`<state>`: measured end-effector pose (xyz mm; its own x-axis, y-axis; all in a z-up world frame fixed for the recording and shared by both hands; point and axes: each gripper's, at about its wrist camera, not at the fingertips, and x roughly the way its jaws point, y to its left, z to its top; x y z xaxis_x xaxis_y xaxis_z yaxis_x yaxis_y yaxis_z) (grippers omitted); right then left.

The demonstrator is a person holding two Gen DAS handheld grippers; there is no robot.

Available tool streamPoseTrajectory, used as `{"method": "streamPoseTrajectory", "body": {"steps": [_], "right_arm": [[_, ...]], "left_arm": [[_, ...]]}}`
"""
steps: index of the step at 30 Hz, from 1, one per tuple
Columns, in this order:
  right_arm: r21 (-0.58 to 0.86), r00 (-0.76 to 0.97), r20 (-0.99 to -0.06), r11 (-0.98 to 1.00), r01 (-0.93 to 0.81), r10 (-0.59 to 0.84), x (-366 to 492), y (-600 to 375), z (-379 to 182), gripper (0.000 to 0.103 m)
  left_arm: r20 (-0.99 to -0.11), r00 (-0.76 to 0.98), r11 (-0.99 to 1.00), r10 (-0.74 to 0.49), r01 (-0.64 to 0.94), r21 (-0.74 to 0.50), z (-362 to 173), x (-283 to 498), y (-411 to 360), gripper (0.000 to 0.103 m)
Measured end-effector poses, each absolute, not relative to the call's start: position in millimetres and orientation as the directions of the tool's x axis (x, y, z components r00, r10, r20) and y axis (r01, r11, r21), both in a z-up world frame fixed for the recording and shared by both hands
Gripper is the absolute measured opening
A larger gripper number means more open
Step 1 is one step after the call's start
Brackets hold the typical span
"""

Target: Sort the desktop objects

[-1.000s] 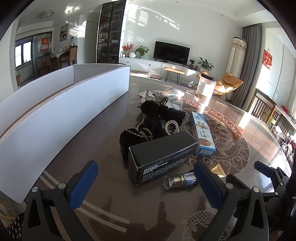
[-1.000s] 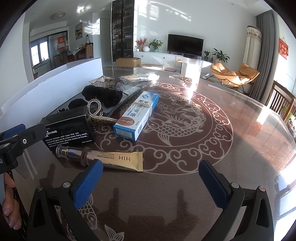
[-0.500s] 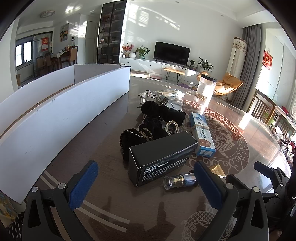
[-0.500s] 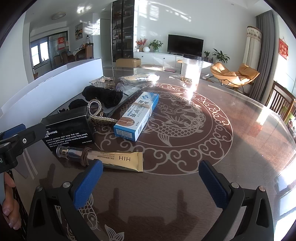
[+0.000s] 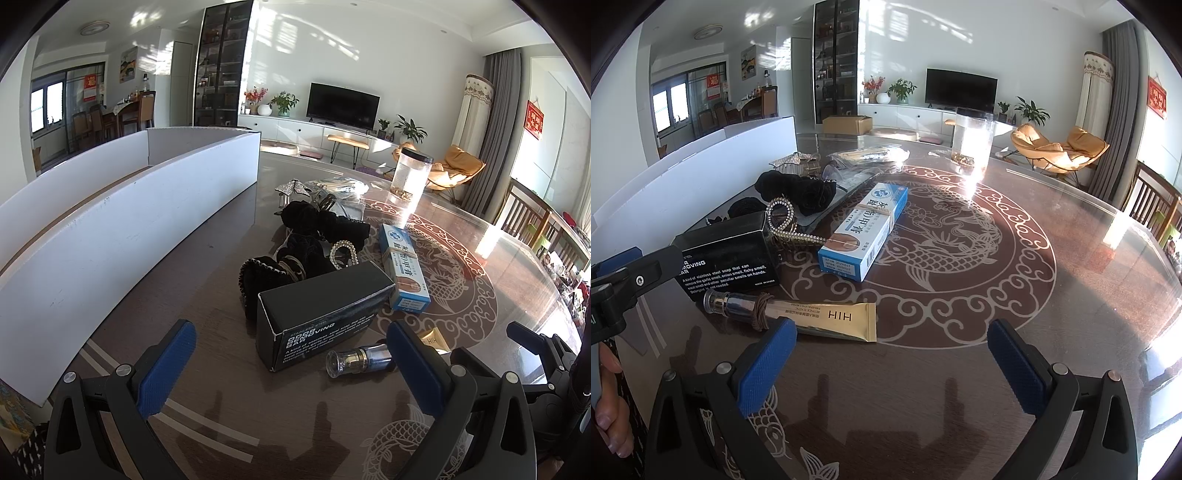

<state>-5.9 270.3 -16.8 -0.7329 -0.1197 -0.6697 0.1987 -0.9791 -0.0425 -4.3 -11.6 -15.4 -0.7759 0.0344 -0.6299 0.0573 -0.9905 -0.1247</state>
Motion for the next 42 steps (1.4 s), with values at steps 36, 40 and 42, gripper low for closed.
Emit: {"method": "streamPoseTrajectory", "body": {"steps": [36,40,42], "right_arm": [[-0.038,-0.731,-0.674,-0.982,0.183,-0.11,-7.3,272.3,-16.1,0.103],[-0.031,-0.737,-0.667,-0.984,0.177,-0.112,-6.6,274.0,-15.0,0.103],[-0.026,-0.736,-0.667,-0.983,0.18,-0.117,-6.9,274.4,-15.0,0.103]], "left_arm": [[-0.634,-0.772,-0.987,0.047,0.06,-0.146,-15.0,-5.5,-13.3,0.103],[-0.638,-0.769,-0.991,0.042,0.051,-0.127,-16.0,-6.5,-8.8,0.103],[-0.64,-0.768,-0.992,0.038,0.049,-0.117,-16.6,-7.0,-7.5,0.103]]}}
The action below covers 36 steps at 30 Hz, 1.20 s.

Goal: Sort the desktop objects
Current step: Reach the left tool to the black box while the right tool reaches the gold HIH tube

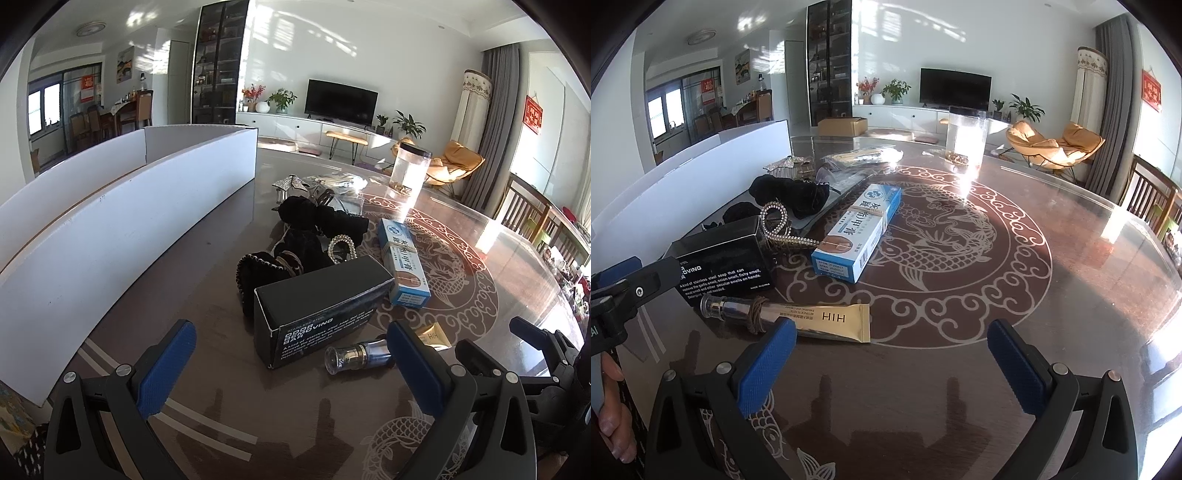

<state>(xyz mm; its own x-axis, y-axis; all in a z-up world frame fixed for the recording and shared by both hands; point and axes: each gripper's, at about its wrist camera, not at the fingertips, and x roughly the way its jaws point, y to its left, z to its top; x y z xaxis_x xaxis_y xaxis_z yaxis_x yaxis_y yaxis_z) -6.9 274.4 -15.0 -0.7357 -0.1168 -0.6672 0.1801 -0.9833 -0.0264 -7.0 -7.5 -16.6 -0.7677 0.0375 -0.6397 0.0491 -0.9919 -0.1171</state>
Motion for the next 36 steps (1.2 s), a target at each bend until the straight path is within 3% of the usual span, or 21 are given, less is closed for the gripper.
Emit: {"method": "streamPoseTrajectory", "body": {"steps": [24,36], "right_arm": [[-0.009,-0.724,-0.679,-0.984,0.179,-0.125,-10,277,-18,0.103],[0.006,-0.678,-0.723,-0.982,0.188,-0.134,-20,276,-26,0.103]], "left_arm": [[-0.665,-0.746,-0.992,0.034,0.057,-0.116,-21,-6,-10,0.103],[-0.718,-0.695,-0.993,0.039,0.053,-0.106,-33,-11,-7,0.103]]}}
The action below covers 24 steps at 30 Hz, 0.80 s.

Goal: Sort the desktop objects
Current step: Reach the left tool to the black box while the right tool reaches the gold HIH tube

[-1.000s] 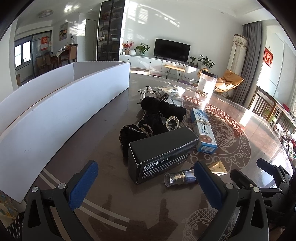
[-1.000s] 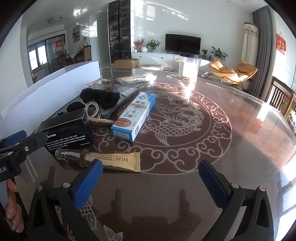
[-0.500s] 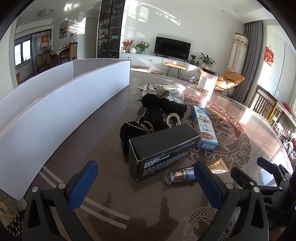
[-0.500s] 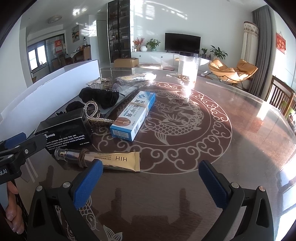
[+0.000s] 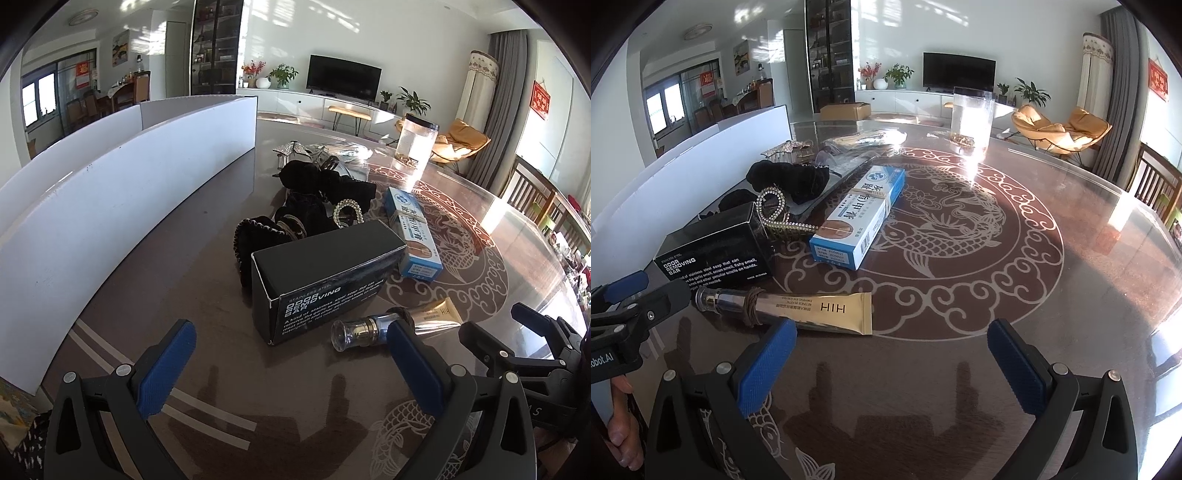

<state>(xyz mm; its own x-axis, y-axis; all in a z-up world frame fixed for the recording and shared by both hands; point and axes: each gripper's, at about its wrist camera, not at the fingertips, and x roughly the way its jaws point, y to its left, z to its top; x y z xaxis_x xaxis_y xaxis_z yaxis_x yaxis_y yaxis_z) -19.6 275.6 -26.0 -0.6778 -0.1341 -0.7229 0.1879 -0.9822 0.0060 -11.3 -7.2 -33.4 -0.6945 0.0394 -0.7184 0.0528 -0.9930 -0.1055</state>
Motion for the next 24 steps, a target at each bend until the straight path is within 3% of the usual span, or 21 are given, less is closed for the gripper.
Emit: {"method": "streamPoseTrajectory", "body": {"steps": [7,13,20,24], "right_arm": [[0.02,-0.579,-0.807,-0.986,0.163,-0.112,-39,277,-45,0.103],[-0.011,-0.576,-0.812,-0.983,0.184,-0.099,-58,259,-47,0.103],[-0.011,-0.534,-0.819,-0.926,0.377,-0.208,-70,221,-48,0.103],[0.04,-0.519,-0.823,-0.935,0.352,-0.231,-61,233,-47,0.103]], "left_arm": [[-0.733,-0.679,-0.978,0.038,0.125,-0.166,-36,-13,-28,0.103],[-0.735,-0.676,-0.946,0.062,0.195,-0.26,-39,-12,-52,0.103],[-0.736,-0.673,-0.936,0.069,0.211,-0.281,-41,-11,-60,0.103],[-0.737,-0.672,-0.922,0.076,0.235,-0.309,-42,-11,-66,0.103]]}}
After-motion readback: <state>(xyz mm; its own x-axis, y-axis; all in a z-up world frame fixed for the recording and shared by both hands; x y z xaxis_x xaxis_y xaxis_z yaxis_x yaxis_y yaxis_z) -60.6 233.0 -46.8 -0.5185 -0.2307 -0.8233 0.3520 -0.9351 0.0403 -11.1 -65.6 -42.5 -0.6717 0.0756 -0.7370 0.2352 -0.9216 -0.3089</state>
